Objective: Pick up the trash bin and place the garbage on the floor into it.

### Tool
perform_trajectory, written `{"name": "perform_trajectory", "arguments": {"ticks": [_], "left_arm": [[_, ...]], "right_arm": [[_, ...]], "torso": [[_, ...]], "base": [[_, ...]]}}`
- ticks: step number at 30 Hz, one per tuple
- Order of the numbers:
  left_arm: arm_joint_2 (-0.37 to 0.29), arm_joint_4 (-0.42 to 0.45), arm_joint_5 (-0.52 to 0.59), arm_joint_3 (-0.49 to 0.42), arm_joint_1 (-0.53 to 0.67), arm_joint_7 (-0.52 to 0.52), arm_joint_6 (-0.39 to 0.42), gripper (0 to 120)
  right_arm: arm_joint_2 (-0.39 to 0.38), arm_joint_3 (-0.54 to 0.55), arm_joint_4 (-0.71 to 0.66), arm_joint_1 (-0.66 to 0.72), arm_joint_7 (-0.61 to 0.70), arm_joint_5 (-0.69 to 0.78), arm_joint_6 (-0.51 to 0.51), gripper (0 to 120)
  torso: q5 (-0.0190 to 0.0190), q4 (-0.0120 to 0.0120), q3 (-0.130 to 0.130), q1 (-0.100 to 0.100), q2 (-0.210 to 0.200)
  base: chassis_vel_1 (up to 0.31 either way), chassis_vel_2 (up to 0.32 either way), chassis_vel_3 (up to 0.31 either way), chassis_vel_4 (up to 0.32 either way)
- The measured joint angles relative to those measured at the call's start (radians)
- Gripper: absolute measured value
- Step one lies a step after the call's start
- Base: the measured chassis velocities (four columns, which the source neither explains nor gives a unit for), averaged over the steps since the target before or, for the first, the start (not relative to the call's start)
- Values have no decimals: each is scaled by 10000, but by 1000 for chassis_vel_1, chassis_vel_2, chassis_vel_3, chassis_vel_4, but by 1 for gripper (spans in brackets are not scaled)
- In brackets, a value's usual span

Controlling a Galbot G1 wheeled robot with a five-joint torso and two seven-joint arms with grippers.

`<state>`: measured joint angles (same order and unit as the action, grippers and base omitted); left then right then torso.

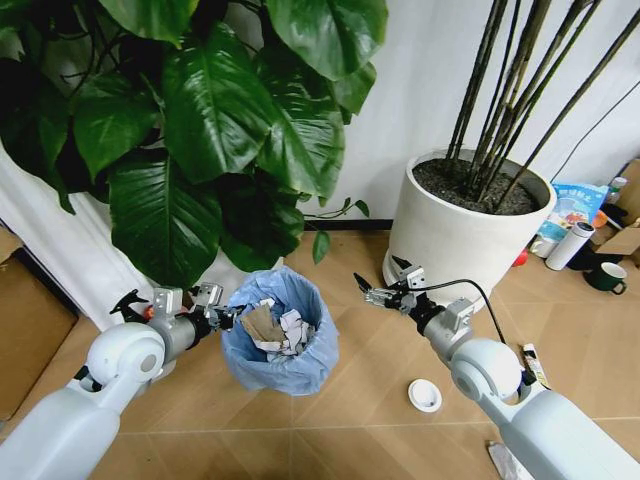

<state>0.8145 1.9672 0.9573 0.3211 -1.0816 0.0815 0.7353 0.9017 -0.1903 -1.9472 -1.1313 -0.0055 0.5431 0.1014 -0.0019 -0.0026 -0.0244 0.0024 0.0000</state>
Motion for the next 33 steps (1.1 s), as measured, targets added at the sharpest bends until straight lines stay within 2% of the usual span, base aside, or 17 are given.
{"name": "perform_trajectory", "arguments": {"ticks": [3, 6, 8, 11, 14, 18, 21, 29, 31, 33], "left_arm": [[44, 23, -11, -20, -18, -3, 0, 0], [70, 46, -20, -34, -37, -5, 0, 0], [71, 82, -25, -31, -42, -5, 0, 0], [71, 112, -25, -17, -59, -8, 0, 0], [69, 148, -35, 17, -86, -8, 0, 0], [98, 191, -67, 43, -129, -7, -1, 0], [140, 233, -106, 54, -146, -8, 0, 0], [152, 340, -132, 63, -166, -38, -1, 0], [182, 393, -181, 63, -226, -47, 0, 0], [186, 405, -190, 63, -237, -49, 0, 0]], "right_arm": [[6, -162, -8, -188, -12, -36, -61, 100], [10, -267, 161, -318, -11, -159, -251, 100], [10, -432, 404, -482, -11, -262, -395, 100], [0, -668, 634, -700, 9, -390, -566, 100], [-99, -1083, 775, -1125, -8, -444, -708, 100], [-384, -1599, 901, -1818, -352, -235, -732, 100], [-620, -1834, 1539, -2383, -1256, -178, -1004, 100], [-713, -1075, 3259, -2437, -2555, -608, -1290, 100], [-623, -279, 4252, -1832, -2799, -746, -1289, 100], [-545, 18, 4602, -1552, -2817, -741, -1266, 100]], "torso": [[5, -2, 0, 0, 0], [-8, 0, 0, 0, 0], [17, 0, 0, 0, 1], [0, -3, 0, 0, 1], [8, -4, 0, 0, 1], [-5, 1, 0, 0, 1], [-5, 5, 0, 0, 1], [2, -4, 0, 0, 1], [1, -3, 0, 0, 1], [1, -3, 0, 0, 1]], "base": [[-213, -226, 224, 216], [-258, -237, 249, 236], [-215, -208, 234, 237], [-159, -177, 153, 153], [-53, -65, 49, 20], [32, 35, -40, -25], [45, 70, -51, -50], [0, 0, 0, 0], [0, 0, 0, 0], [0, 0, 0, 0]]}}
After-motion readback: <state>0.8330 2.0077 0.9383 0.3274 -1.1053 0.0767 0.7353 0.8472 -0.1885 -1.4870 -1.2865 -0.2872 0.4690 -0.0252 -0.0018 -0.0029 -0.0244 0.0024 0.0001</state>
